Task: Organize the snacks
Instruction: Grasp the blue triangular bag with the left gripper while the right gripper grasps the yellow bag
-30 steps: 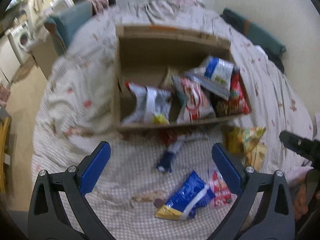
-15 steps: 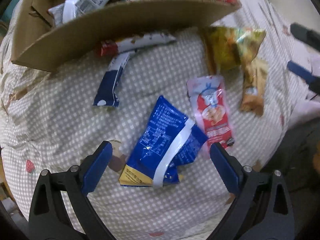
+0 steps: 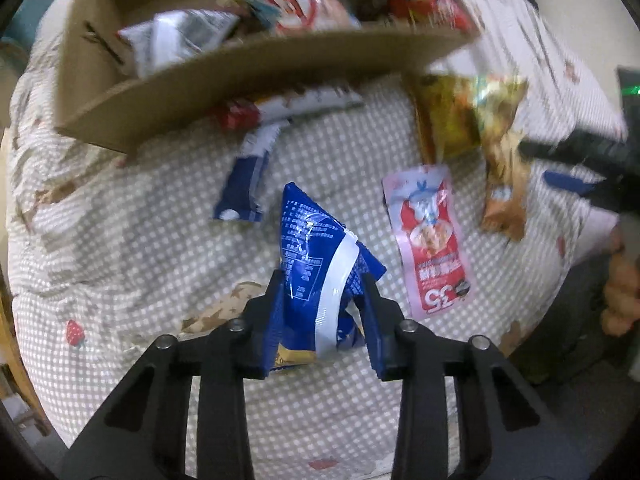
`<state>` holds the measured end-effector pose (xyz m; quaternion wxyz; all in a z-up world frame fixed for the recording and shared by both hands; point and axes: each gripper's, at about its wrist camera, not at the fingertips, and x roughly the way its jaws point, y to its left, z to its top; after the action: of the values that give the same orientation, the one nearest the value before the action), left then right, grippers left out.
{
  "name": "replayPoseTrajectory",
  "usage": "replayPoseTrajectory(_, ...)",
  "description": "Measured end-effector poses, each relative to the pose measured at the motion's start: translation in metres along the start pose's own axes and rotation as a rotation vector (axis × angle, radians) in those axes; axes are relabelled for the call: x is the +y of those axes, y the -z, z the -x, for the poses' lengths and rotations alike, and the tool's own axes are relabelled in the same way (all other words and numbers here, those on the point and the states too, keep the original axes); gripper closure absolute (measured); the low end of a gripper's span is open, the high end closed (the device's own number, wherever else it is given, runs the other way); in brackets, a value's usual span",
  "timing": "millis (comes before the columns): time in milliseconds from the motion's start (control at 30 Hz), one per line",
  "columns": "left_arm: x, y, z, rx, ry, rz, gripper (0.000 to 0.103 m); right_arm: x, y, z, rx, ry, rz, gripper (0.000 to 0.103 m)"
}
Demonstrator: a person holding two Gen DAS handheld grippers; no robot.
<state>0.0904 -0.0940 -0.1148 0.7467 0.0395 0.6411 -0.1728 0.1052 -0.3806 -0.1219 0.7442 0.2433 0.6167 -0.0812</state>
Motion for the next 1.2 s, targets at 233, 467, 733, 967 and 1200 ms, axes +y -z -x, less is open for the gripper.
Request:
replayPoseTrajectory(233,0.022,0.012,0.029,-0.071,0.021,0.107,0.073,0.031,0.001,-0.028,0.064,0.057,0.107,0.035)
replayPoseTrajectory(467,0.019,0.011,0.029,-0.089,-0.013,0.096,0.073,0.04,0.003,-0.039,0.064,0.138,0.16,0.052)
replayPoseTrajectory(733,0.024,0.0,0.022,-0.123,-0.032,0.119,0.073,0.007,0.008,0.007,-0.035,0.099,0.086,0.069)
replayPoseTrajectory(967,0.035,-0.003,0.043,-0.231,-0.059,0.168,0.073,-0.028,0.004,0.085,-0.351,-0.106,-0.103,0.069)
replayPoseTrajectory(1200,0.046,-0.004,0.062,-0.323,-0.078,0.201,0.073,-0.008,0.006,0.105,-0.472,-0.24,-0.054,0.069)
